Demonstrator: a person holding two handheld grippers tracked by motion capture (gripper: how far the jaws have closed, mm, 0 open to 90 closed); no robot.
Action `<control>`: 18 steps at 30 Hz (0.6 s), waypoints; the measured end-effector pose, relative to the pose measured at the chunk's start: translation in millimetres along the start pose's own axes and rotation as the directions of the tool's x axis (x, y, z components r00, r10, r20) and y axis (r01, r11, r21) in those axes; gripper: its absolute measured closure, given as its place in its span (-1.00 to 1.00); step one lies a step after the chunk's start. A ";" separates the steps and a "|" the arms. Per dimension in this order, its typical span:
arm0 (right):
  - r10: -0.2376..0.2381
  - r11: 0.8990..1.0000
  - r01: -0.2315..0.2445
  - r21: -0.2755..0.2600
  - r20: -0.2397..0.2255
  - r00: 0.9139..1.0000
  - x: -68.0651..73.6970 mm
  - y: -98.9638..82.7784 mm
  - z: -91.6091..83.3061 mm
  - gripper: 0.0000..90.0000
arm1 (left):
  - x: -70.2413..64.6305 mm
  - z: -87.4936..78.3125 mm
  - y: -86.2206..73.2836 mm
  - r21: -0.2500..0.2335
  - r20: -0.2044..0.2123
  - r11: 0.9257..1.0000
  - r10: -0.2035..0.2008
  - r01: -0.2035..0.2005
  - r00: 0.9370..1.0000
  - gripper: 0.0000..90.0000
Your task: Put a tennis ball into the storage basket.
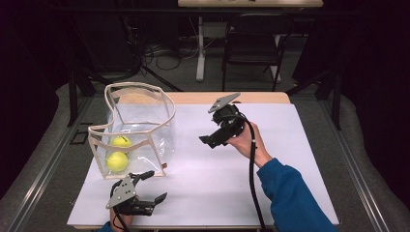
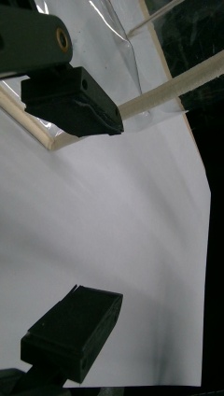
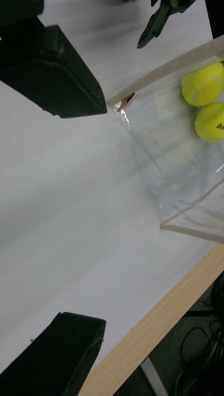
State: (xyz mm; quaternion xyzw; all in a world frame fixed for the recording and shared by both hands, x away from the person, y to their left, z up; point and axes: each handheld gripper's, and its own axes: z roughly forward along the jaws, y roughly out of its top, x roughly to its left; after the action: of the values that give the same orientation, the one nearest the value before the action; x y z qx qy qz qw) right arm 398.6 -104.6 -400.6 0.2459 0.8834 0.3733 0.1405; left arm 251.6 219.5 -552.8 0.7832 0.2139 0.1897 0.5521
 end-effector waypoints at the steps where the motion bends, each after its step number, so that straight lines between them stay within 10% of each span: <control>1: 0.003 1.000 -0.003 0.000 0.000 1.000 -0.3 -2.7 -0.1 -1.00 | 0.1 0.0 -0.1 0.000 -0.001 1.000 -0.001 0.001 1.000 -0.65; 18: 0.036 0.999 -0.036 0.000 0.012 0.999 6.0 -43.8 -11.0 -1.00 | -0.7 0.0 0.0 0.002 -0.001 1.000 0.000 0.000 1.000 -0.65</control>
State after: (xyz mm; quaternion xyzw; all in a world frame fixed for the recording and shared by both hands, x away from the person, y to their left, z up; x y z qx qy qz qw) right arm 374.3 -134.1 -425.4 0.2643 0.8780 0.3740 0.1391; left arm 251.0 219.1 -552.9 0.7836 0.2142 0.1899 0.5514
